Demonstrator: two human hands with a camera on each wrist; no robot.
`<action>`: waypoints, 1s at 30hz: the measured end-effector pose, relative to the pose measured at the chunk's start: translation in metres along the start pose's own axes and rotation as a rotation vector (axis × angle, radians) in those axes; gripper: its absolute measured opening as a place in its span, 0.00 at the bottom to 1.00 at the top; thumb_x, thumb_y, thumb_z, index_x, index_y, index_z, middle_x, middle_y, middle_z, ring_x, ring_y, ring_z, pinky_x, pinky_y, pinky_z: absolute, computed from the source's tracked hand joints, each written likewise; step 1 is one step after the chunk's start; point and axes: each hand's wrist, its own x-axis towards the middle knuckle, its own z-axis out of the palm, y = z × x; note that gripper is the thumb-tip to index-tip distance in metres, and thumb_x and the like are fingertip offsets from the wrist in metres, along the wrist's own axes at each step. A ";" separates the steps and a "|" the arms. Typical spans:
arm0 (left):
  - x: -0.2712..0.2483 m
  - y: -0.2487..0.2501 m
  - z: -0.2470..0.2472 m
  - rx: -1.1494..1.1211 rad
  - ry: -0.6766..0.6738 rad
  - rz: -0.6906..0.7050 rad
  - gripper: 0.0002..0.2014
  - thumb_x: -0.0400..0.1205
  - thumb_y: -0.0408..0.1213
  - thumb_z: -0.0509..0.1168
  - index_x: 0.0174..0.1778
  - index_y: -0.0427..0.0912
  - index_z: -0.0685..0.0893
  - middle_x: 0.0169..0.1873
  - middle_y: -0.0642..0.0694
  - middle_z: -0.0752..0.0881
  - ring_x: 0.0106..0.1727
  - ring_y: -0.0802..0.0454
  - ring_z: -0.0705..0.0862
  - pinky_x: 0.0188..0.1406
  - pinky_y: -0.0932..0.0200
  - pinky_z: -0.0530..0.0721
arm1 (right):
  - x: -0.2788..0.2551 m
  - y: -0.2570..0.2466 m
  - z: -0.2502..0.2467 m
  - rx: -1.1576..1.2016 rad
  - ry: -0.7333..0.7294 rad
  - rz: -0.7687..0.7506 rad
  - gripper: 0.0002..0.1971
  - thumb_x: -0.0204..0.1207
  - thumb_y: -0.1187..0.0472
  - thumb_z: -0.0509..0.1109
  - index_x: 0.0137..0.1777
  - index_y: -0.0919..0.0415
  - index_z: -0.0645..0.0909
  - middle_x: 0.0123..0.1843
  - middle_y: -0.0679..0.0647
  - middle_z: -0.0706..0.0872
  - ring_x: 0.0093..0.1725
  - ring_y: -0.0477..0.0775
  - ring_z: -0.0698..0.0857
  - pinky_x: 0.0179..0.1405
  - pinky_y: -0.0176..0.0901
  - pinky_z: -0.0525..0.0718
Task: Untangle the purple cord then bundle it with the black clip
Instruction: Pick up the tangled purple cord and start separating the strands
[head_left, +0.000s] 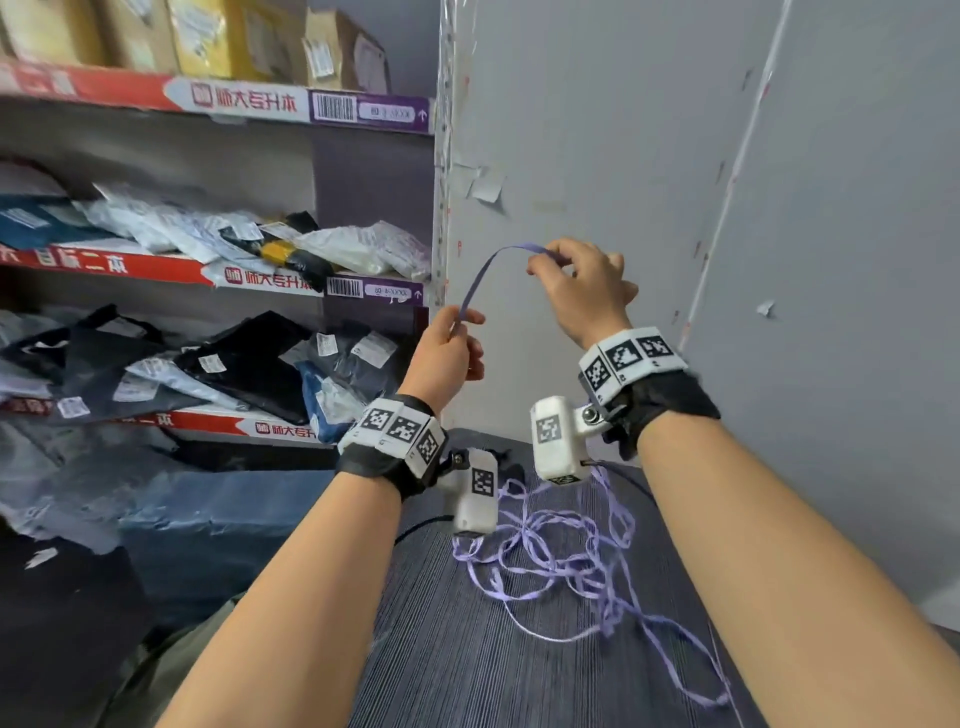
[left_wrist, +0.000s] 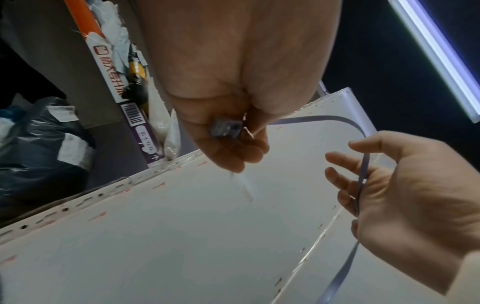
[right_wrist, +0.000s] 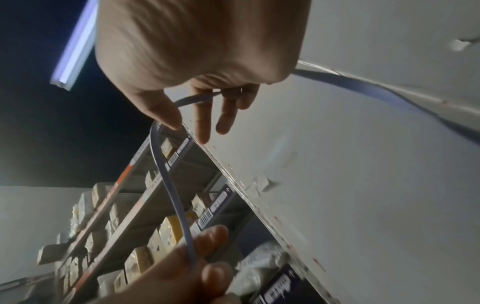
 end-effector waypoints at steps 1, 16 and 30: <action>0.004 0.007 0.000 -0.001 -0.003 0.007 0.19 0.85 0.25 0.43 0.43 0.46 0.76 0.30 0.46 0.73 0.26 0.53 0.73 0.28 0.63 0.77 | 0.005 -0.008 -0.006 0.023 0.028 -0.016 0.09 0.77 0.50 0.61 0.45 0.51 0.82 0.49 0.44 0.81 0.56 0.52 0.67 0.51 0.49 0.58; -0.046 -0.049 -0.006 0.025 0.004 -0.124 0.11 0.87 0.37 0.54 0.40 0.44 0.75 0.28 0.49 0.78 0.24 0.55 0.69 0.22 0.67 0.67 | -0.095 0.091 0.070 -0.149 -0.351 0.263 0.29 0.82 0.38 0.45 0.38 0.52 0.82 0.46 0.52 0.87 0.54 0.59 0.82 0.66 0.56 0.65; -0.062 -0.084 -0.014 -0.240 0.124 -0.213 0.06 0.87 0.36 0.55 0.44 0.44 0.72 0.28 0.51 0.89 0.17 0.60 0.65 0.20 0.70 0.69 | -0.153 0.149 0.094 0.043 -0.497 0.222 0.11 0.84 0.58 0.56 0.56 0.55 0.80 0.46 0.57 0.88 0.37 0.59 0.83 0.43 0.51 0.82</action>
